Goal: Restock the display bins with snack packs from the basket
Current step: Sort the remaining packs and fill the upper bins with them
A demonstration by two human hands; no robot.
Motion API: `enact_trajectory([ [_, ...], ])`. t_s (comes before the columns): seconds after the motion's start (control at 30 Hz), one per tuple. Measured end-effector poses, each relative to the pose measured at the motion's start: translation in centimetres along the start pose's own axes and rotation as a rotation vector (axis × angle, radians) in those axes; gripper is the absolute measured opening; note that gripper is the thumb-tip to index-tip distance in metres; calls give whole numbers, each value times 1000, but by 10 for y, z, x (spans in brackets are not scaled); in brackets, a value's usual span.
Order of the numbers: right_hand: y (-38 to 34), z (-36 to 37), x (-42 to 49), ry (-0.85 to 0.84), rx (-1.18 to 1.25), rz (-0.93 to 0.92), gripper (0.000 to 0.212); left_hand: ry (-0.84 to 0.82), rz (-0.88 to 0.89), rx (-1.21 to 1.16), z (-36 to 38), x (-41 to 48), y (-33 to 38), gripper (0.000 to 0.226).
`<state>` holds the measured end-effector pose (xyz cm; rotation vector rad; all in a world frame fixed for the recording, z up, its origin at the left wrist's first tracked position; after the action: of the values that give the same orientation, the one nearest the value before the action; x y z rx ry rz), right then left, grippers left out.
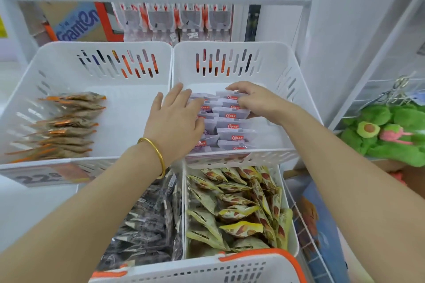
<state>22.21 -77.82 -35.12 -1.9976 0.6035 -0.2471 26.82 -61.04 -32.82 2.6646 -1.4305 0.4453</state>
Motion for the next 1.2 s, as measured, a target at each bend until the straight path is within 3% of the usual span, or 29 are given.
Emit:
enact_trajectory([
  [0.23,-6,3,-11,-45,-15,67,56,10,2,-19,-6,-6,1,45],
  [0.37,-33,-24,-65,161,-60,-142,53,253,77,-199,-44,-47,7,41],
  [0.47,-34,-18,-149,176,180,-222,42,334,140,-323,-60,-111,23,35],
  [0.57,-3,32,-230,12,293,-160,37,145,174,-379,-31,-185,44,32],
  [0.67,65,102,-282,-210,196,110,30,-147,203,-320,16,-252,60,31],
  [0.77,143,142,-303,-221,95,319,28,-357,177,-315,47,-294,64,31],
  [0.93,249,193,-299,-151,-180,525,36,-453,156,-297,71,-311,63,31],
  [1.1,296,246,-284,-233,-384,629,77,-514,124,-309,94,-315,55,30],
  [1.2,314,254,-278,-133,-392,700,70,-511,125,-339,102,-317,54,31],
])
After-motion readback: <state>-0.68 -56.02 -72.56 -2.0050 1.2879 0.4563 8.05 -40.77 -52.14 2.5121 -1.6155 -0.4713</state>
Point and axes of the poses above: each hand's wrist, its own x-axis towards the middle knuckle, its own z-axis out of the palm, y = z × x, the point moved 8 cm from there along x, towards the middle knuckle, and after that the axes turned 7 degrees about x, right-handed, at the moved point
